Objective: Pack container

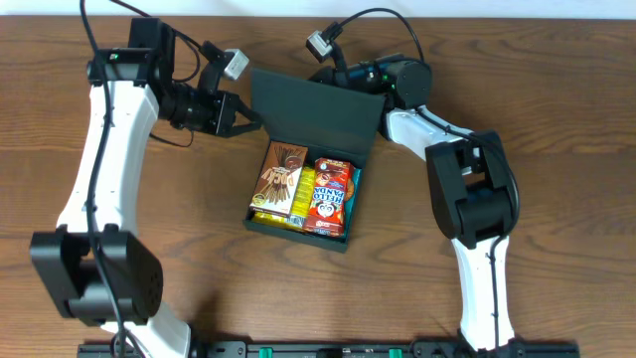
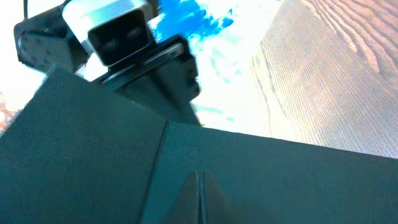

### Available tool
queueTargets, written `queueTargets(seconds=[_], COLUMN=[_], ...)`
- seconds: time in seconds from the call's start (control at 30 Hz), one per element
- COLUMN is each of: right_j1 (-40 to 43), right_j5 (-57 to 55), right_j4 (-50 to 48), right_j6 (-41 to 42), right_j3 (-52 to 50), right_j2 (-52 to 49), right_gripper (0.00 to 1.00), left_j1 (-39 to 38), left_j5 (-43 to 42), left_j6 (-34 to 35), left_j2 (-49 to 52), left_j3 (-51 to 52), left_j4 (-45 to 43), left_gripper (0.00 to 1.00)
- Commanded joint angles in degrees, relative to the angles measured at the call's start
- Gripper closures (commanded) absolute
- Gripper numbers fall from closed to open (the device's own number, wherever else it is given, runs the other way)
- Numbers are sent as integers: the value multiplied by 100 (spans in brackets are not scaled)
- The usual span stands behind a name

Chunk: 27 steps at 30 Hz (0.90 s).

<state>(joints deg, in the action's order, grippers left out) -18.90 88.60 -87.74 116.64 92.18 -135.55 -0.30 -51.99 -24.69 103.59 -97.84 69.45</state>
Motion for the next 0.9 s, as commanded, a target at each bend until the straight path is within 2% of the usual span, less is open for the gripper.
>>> queueTargets(seconds=[0.0,0.43,0.57,0.7,0.87], right_j1=[-15,-603,-702,-319,382], right_j5=[63,63,63,63,-13], right_j4=[-249,-249,-249,-249,-138], right_j6=[79,79,74,0,-866], right_j3=[7,7,7,7,7], right_j2=[0,0,0,0,0], right_gripper=[98,98,98,98,98], left_j1=[-26,-11,-7,-11,-13], left_j5=[129,164,881,1088,1043], left_j6=[-365,-179,219,286,289], left_j2=[-308,-1840,-2240,-2232,-2127], left_j3=[22,22,22,24,26], left_j4=[129,-245,-411,-247,-190], left_gripper=[94,94,94,94,94])
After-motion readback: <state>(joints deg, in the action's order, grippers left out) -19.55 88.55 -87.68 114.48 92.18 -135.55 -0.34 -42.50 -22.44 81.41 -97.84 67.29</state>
